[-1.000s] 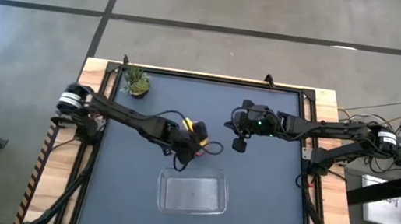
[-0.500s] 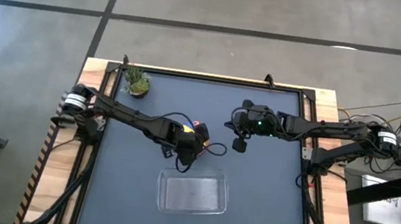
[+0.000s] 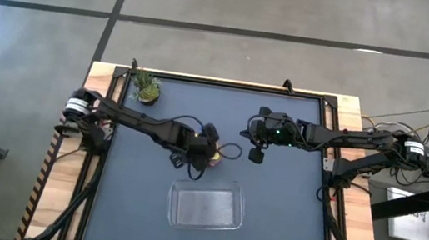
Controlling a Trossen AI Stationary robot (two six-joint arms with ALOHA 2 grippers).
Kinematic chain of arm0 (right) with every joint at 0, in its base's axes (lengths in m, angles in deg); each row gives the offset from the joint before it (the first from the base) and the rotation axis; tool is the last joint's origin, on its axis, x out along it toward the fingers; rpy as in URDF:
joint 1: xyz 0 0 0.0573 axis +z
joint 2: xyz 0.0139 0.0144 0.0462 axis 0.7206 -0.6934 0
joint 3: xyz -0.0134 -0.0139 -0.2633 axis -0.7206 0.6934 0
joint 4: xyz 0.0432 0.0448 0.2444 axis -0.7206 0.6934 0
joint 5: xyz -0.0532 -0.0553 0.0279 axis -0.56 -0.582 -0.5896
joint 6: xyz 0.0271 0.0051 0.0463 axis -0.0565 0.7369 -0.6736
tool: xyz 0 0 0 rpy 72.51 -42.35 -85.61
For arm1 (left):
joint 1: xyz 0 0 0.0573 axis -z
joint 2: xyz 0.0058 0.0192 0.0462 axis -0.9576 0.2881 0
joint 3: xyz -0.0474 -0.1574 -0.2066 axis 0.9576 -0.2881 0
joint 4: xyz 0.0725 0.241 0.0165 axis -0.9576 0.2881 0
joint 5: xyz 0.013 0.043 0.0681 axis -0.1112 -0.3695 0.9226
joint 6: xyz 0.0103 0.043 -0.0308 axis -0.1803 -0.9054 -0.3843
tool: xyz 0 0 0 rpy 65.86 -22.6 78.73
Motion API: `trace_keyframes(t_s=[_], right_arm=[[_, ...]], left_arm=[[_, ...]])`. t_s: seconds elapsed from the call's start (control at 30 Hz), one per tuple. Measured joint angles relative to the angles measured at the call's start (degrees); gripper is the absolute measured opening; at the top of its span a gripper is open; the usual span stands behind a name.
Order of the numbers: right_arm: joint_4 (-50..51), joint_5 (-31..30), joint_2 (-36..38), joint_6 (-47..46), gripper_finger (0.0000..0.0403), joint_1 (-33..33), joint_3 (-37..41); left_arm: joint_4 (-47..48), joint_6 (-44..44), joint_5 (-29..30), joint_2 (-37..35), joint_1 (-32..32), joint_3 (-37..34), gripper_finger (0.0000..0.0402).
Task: Nest measuring cups in basket
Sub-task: Put the nested measuring cups into the transparent bin
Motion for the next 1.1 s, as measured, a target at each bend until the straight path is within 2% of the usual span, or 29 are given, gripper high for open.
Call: trace_keyframes(t_s=[0.1, 0.27, 0.6, 1.1], right_arm=[[0.0, 0.0, 0.0, 0.0, 0.0009, 0.0, 0.0], [0.0, 0.0, 0.0, -0.1, 0.0009, 0.0, 0.0], [0.0, 0.1, 0.2, 1.2, 0.0009, 0.0, 0.0], [0.5, 0.2, 4.7, 1.4, 0.0009, 0.1, 0.0]], left_arm=[[0.9, 1.7, 0.0, 0.0, -2.1, -0.1, 0.0245], [-0.6, -1.6, -0.6, 0.4, -4.8, -0.5, 0.026], [-2.7, -7.9, -4.2, 1.5, -7.9, -0.5, 0.0273], [-8.2, -17.4, -8.4, 4.9, -11.7, -0.4, 0.0275]])
